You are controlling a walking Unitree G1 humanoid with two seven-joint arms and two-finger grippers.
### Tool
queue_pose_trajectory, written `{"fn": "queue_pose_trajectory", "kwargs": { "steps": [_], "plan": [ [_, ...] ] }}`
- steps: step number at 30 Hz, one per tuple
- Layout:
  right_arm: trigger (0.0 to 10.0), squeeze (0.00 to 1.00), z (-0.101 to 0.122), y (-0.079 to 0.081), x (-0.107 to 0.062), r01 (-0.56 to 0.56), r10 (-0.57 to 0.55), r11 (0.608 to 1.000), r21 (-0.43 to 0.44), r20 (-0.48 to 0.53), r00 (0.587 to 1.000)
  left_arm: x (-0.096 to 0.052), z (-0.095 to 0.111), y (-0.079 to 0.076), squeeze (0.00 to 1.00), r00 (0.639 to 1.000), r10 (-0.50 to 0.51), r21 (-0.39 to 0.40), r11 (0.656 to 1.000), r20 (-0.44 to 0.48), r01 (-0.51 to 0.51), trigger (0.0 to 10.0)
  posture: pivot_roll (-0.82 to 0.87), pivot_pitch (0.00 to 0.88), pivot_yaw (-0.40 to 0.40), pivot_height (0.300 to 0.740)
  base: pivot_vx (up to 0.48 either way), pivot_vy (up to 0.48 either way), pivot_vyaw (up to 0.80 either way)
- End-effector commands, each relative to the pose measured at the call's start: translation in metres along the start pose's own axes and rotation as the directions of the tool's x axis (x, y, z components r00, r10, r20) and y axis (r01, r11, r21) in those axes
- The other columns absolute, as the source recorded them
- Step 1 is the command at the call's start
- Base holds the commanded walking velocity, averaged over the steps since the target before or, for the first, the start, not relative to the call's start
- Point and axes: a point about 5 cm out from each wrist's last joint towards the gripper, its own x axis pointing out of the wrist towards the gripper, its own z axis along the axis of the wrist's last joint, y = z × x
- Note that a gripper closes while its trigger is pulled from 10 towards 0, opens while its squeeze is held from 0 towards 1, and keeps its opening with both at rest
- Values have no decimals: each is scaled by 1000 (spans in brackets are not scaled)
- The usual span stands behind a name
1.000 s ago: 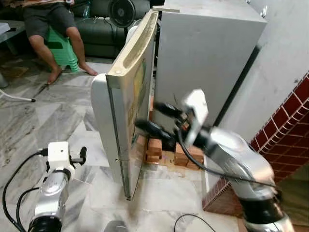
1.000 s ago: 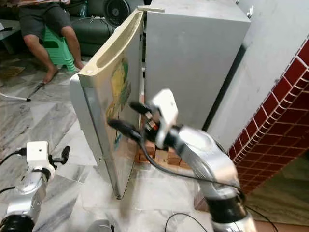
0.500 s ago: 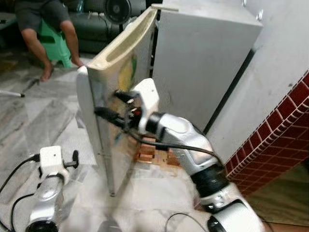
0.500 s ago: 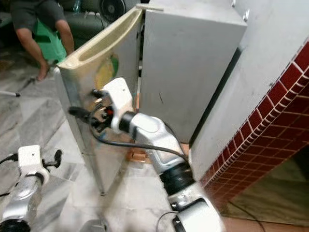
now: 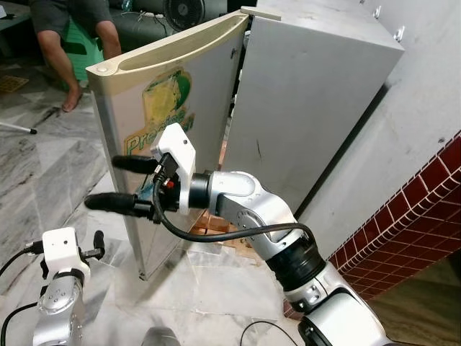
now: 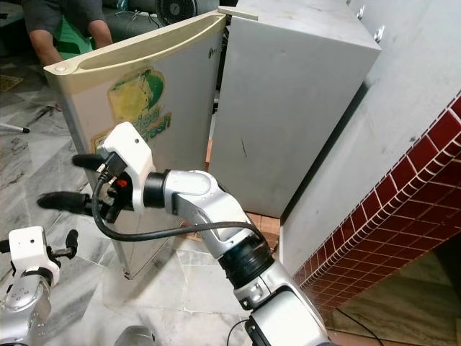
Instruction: Restocking fridge
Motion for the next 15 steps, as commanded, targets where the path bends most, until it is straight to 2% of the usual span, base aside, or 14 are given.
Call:
{"fn": "queue_pose_trajectory", "kwargs": {
  "steps": [1,5,8,11,14,15],
  "plan": [
    [10000,0,44,41,51,-251,253,967,-29,152,955,-2,-4,-5,0,999,-32,7,999,-29,32,10000,223,0,-112,740,0,0,0],
    [10000,0,47,44,58,-261,262,965,-30,161,951,-4,-9,-5,0,999,-28,15,999,-44,28,10000,223,0,-115,740,0,0,0],
    [10000,0,43,45,66,-228,234,972,-53,151,961,-5,-11,-6,0,998,-26,15,1000,-52,27,10000,223,0,-115,740,0,0,0],
    [10000,0,38,37,74,-125,131,991,-46,150,980,-4,-11,-7,0,998,-28,18,999,-54,29,10000,219,0,-111,740,0,0,0],
    [10000,0,35,33,75,-74,81,996,-50,145,986,-4,-11,-8,0,998,-29,18,999,-55,30,10000,216,0,-110,740,0,0,0],
    [10000,0,32,28,77,-15,22,998,-54,144,989,-4,-10,-9,0,998,-35,22,999,-54,36,10000,216,0,-110,740,0,0,0]
  ]
}}
